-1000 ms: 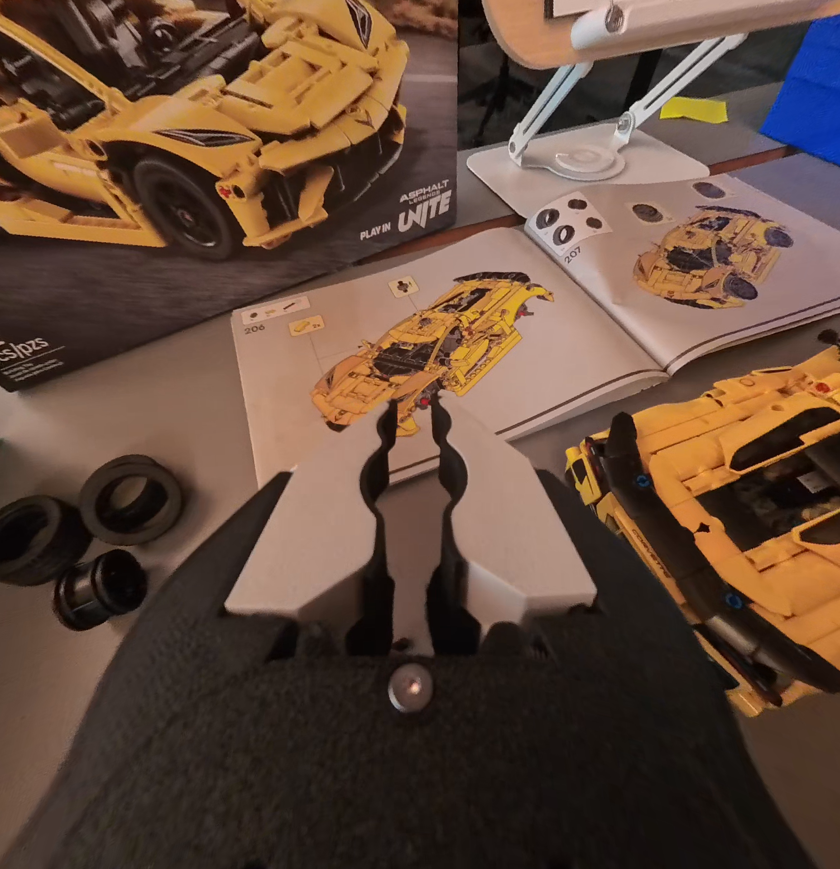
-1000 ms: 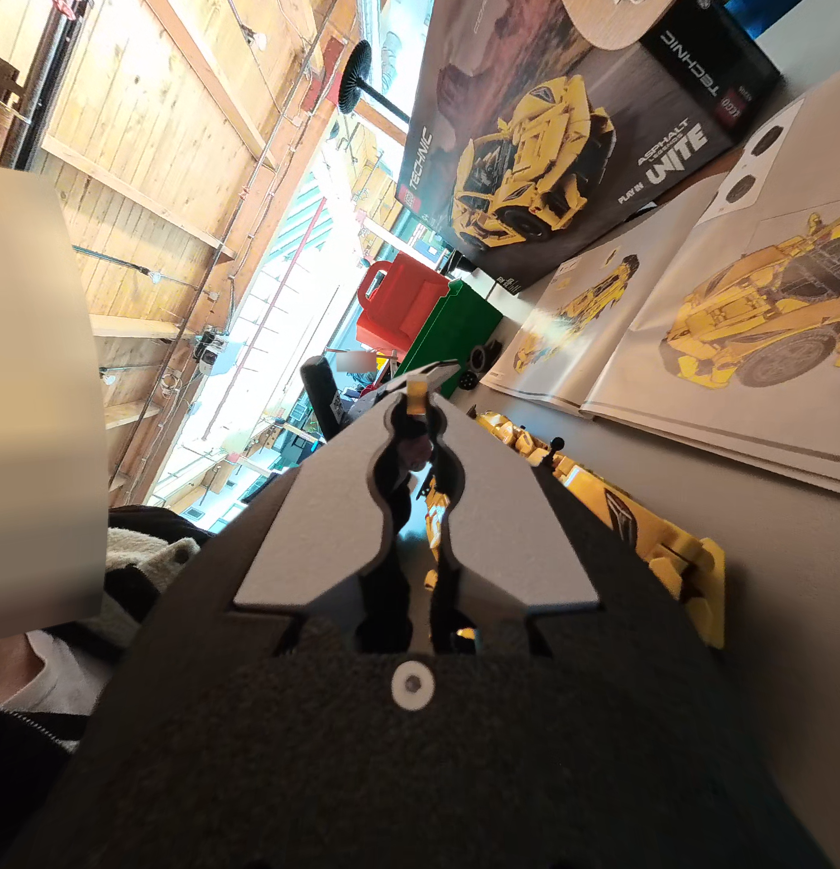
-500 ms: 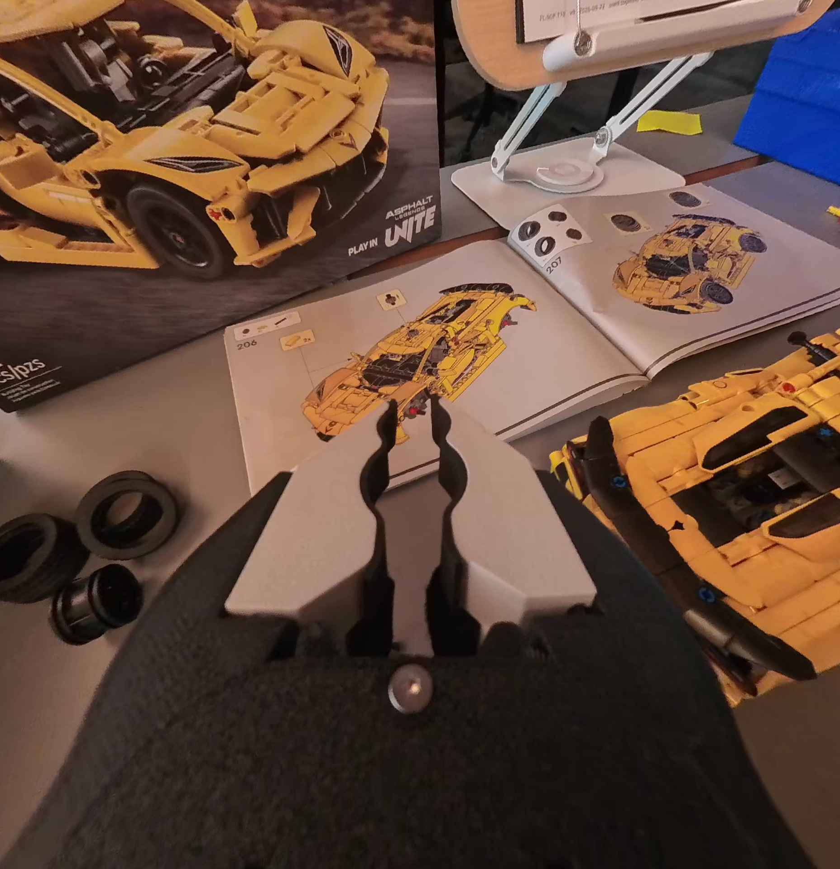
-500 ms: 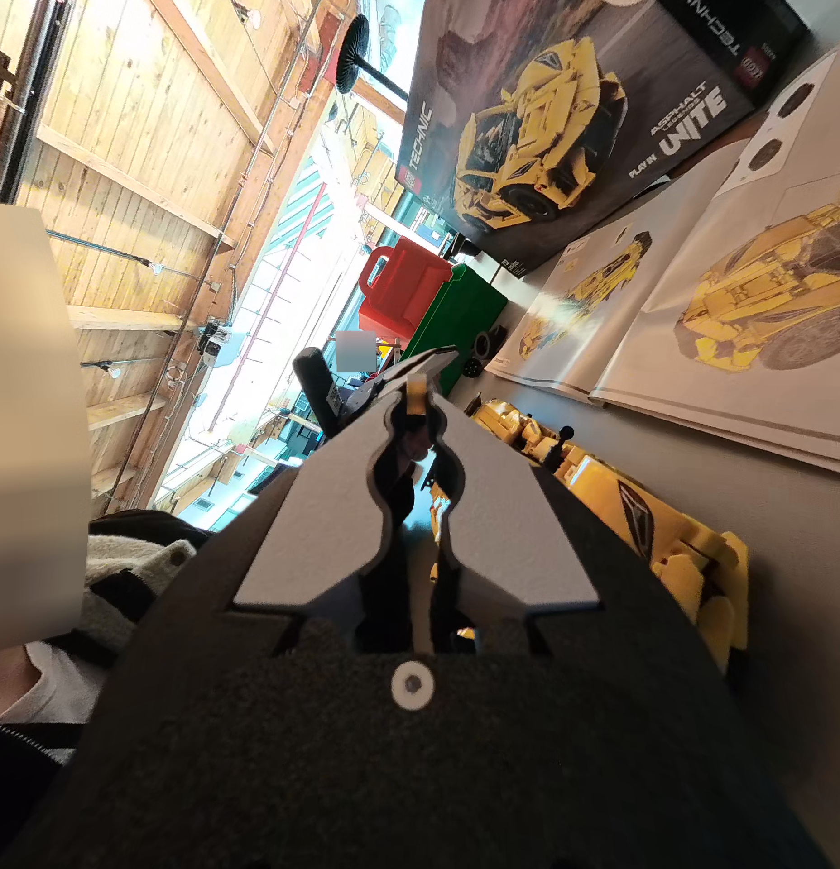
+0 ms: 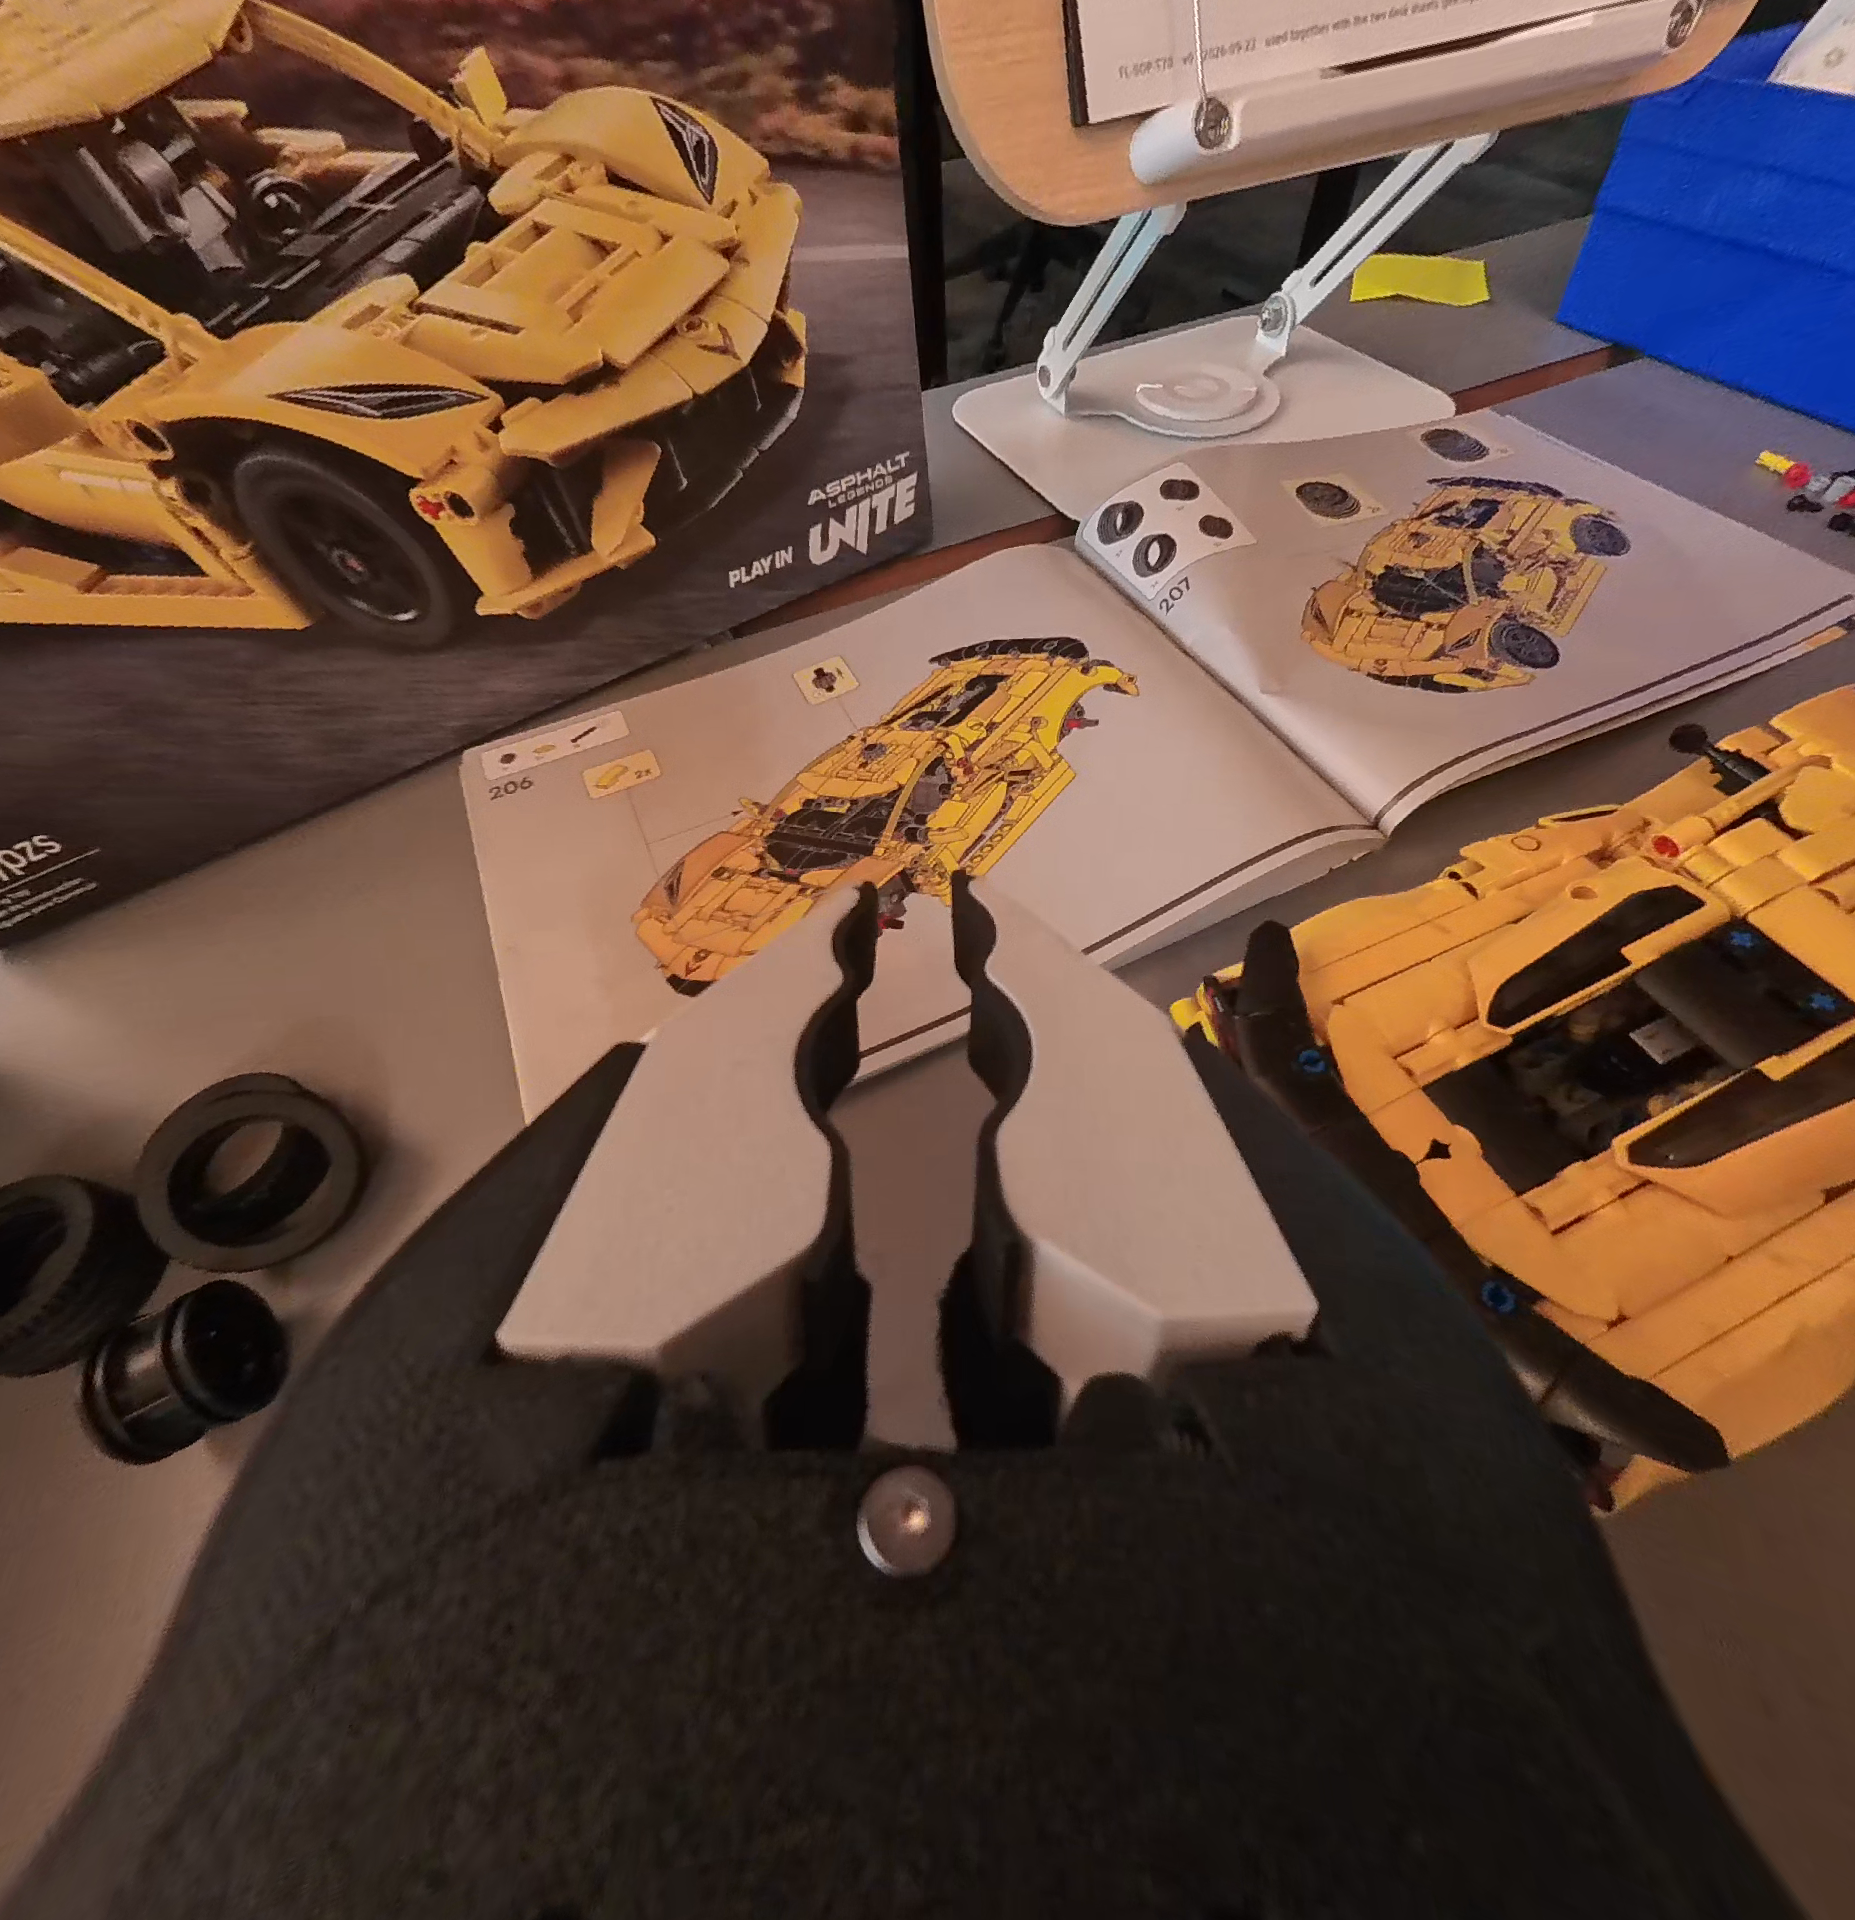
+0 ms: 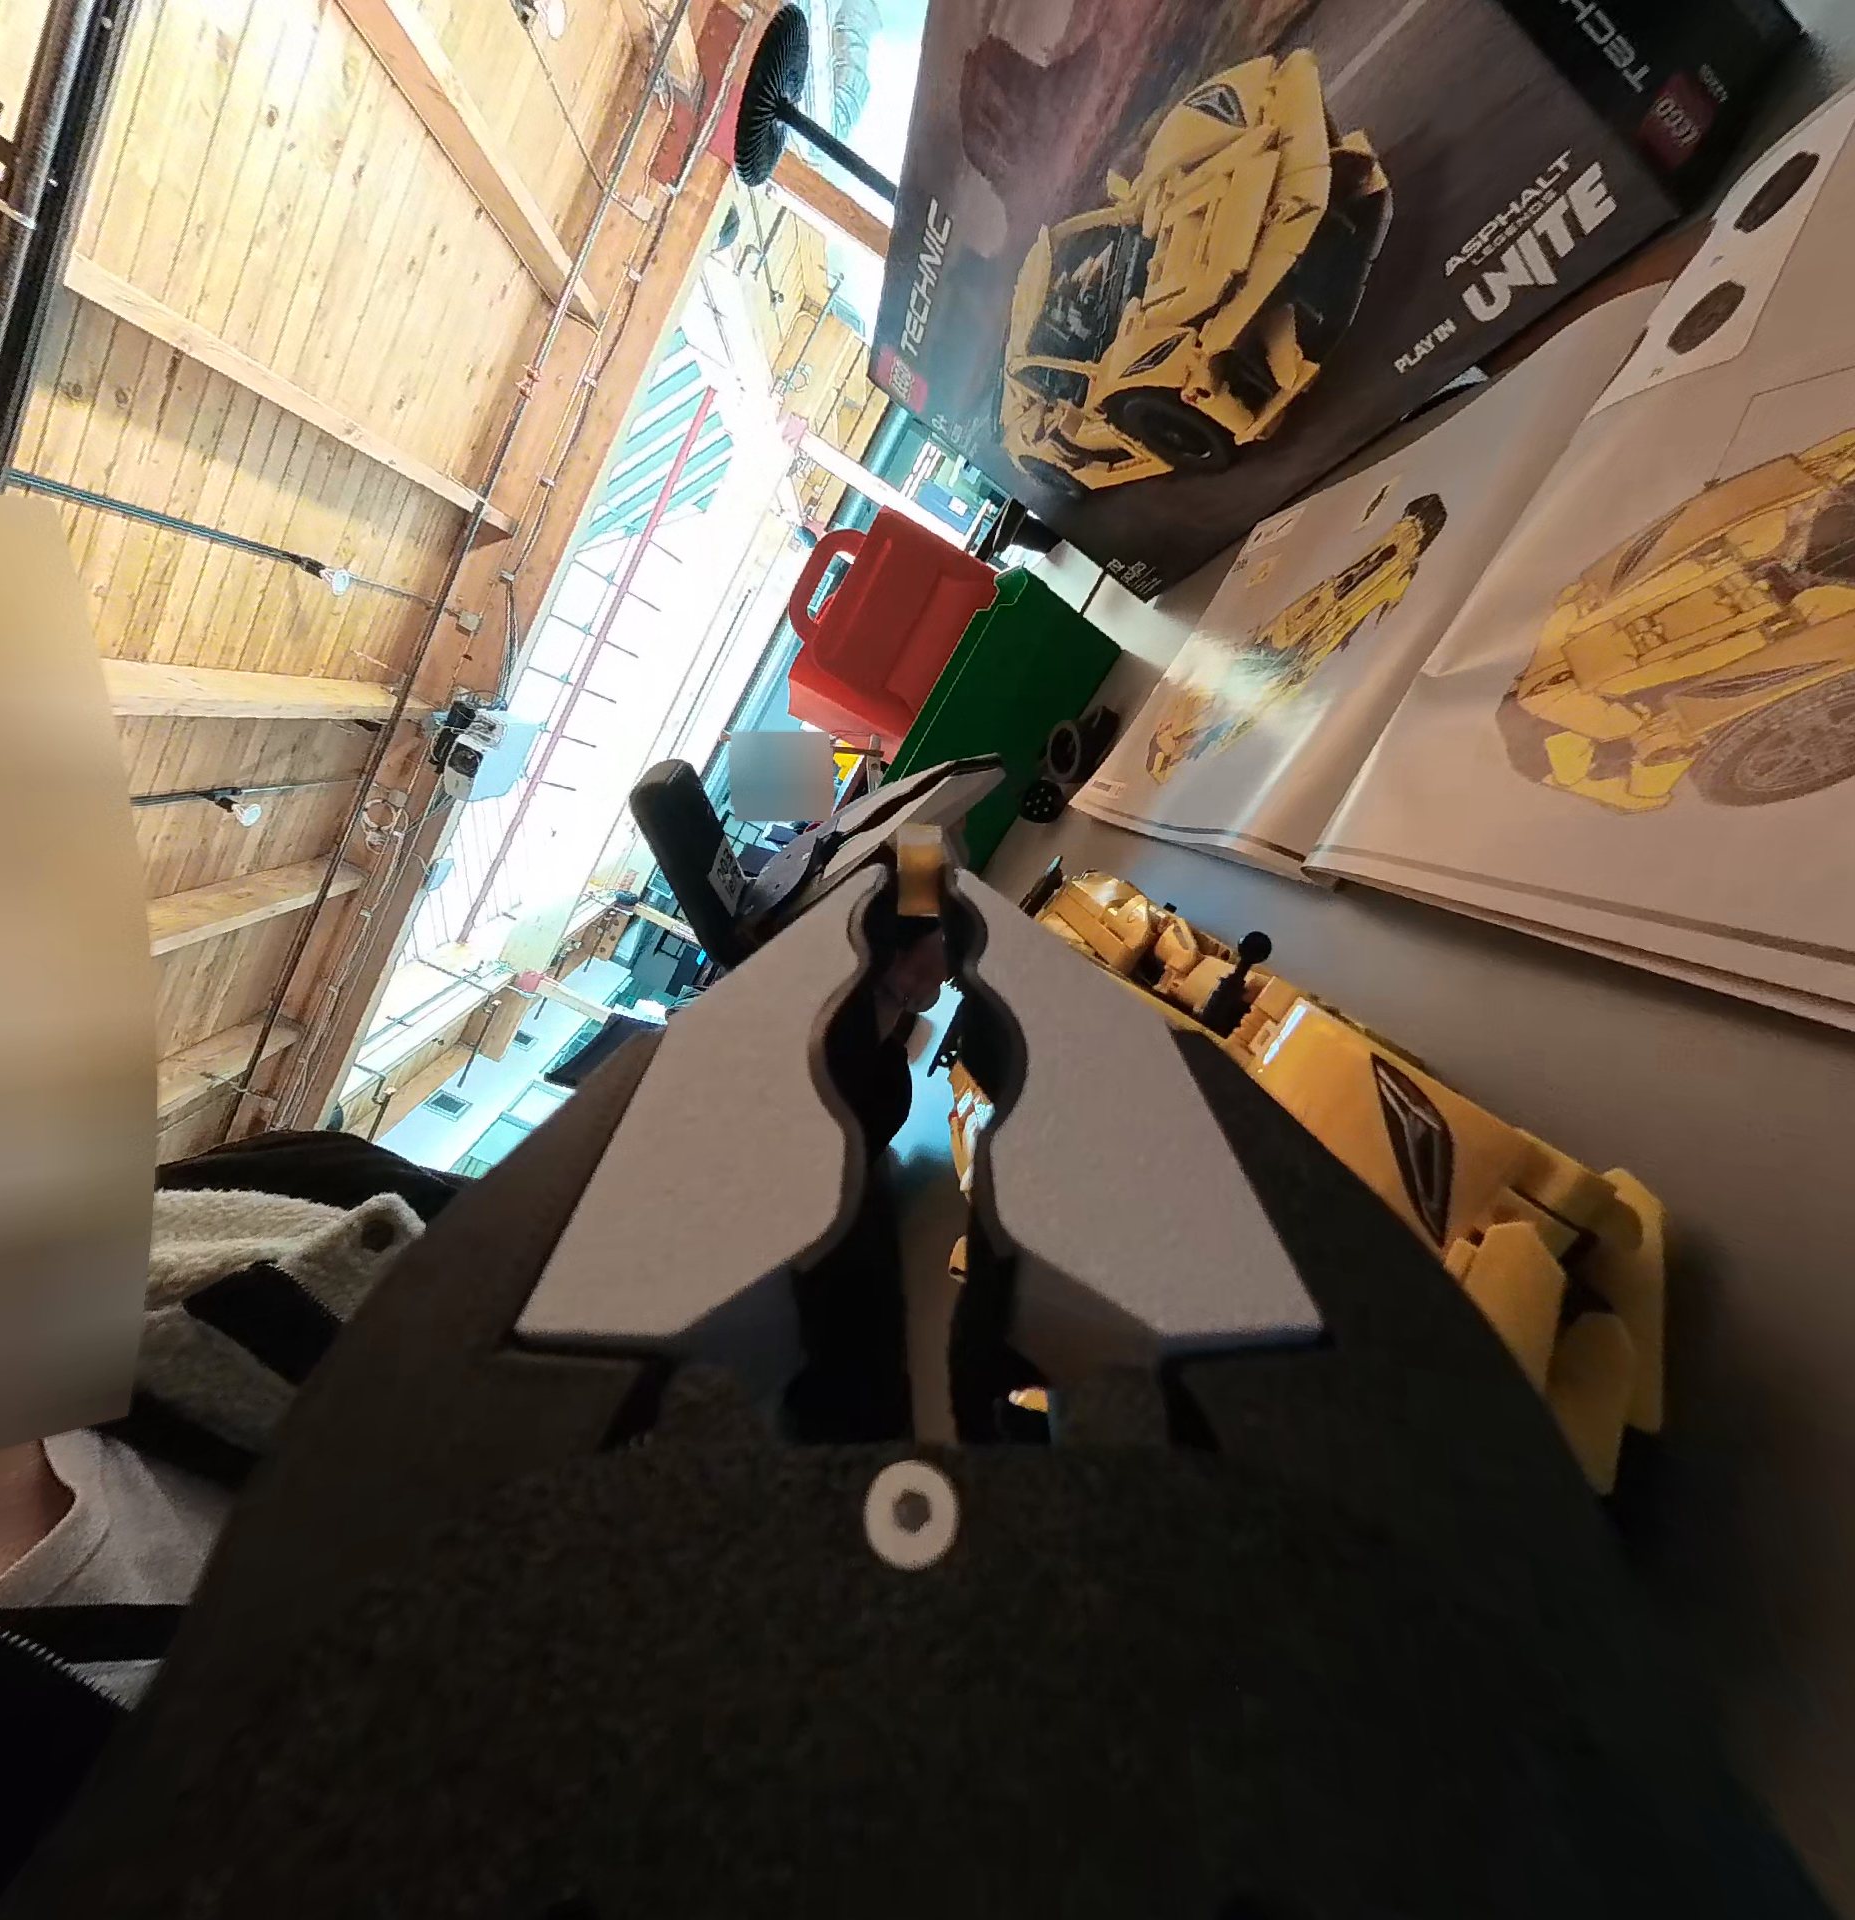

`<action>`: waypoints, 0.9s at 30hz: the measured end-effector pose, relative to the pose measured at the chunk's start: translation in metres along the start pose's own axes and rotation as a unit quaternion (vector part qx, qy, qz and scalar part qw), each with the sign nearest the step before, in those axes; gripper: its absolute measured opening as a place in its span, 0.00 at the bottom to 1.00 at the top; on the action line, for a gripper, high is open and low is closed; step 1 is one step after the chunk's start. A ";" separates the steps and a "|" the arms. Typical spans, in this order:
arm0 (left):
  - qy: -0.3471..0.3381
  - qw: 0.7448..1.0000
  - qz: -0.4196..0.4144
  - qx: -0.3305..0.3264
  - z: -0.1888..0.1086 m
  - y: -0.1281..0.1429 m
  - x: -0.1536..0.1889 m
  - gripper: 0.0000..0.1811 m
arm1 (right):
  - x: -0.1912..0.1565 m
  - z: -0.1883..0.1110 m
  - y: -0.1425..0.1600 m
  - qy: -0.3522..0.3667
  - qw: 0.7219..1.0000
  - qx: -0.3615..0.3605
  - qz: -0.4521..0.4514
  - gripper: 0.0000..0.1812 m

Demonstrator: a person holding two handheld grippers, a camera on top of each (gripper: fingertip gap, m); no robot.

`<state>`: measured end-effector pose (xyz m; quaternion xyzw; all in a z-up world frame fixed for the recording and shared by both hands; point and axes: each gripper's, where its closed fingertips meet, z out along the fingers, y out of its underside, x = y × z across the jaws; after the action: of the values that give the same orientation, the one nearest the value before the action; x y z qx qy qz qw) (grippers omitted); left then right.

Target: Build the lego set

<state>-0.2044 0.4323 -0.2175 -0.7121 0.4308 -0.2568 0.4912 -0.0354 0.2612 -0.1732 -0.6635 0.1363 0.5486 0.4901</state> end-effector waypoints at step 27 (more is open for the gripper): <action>0.501 0.822 -0.269 0.029 -0.066 -0.059 0.181 0.16 | -0.046 0.041 0.050 0.140 0.650 -0.053 -0.745 0.04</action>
<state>-0.1453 0.2532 -0.1482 -0.5582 0.4014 -0.7127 0.1391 -0.1119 0.2532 -0.1549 -0.6356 -0.3667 -0.0939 0.6729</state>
